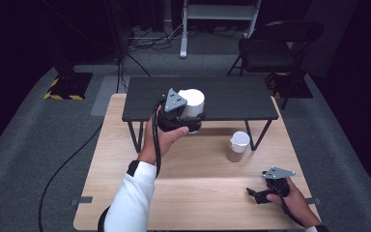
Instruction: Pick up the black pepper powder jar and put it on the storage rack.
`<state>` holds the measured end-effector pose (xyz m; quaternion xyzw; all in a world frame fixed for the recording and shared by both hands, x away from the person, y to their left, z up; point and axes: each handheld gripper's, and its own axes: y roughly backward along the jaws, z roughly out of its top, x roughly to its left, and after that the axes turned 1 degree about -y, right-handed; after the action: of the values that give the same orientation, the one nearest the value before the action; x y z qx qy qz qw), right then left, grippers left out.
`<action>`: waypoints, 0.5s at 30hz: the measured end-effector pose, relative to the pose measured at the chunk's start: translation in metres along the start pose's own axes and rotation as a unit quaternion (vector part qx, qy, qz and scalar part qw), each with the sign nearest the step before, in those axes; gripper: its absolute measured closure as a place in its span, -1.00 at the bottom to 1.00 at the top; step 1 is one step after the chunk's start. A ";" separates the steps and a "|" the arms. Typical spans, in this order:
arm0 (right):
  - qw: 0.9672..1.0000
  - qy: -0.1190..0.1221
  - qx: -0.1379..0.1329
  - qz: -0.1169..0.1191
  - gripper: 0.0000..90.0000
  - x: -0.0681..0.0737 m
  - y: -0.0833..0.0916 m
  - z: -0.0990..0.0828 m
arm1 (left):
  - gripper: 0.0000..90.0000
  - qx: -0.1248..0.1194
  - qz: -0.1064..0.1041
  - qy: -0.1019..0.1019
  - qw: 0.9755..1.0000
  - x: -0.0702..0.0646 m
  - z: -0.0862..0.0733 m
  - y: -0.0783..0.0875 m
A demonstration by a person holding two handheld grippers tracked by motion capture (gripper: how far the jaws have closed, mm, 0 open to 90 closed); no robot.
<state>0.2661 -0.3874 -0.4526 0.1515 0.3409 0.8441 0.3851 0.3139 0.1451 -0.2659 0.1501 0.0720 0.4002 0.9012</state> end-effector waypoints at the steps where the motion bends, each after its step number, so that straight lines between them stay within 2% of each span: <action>1: 1.000 0.000 0.000 0.000 -1.00 0.000 0.000 0.000 | -0.32 0.001 0.003 -0.001 1.000 0.000 0.002 -0.001; 7: 1.000 0.001 0.000 0.001 -1.00 0.000 0.000 0.000 | -0.32 -0.010 0.014 0.005 1.000 0.005 0.009 -0.008; 10: 1.000 0.001 0.000 0.002 -1.00 -0.001 0.000 0.000 | -0.32 -0.009 0.023 -0.002 1.000 0.007 0.013 -0.012; 15: 1.000 0.002 0.000 0.003 -1.00 -0.001 0.000 0.000 | -0.32 -0.011 0.037 0.007 0.999 0.008 0.017 -0.020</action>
<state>0.2665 -0.3888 -0.4526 0.1506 0.3413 0.8456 0.3818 0.3377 0.1348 -0.2563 0.1396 0.0685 0.4353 0.8868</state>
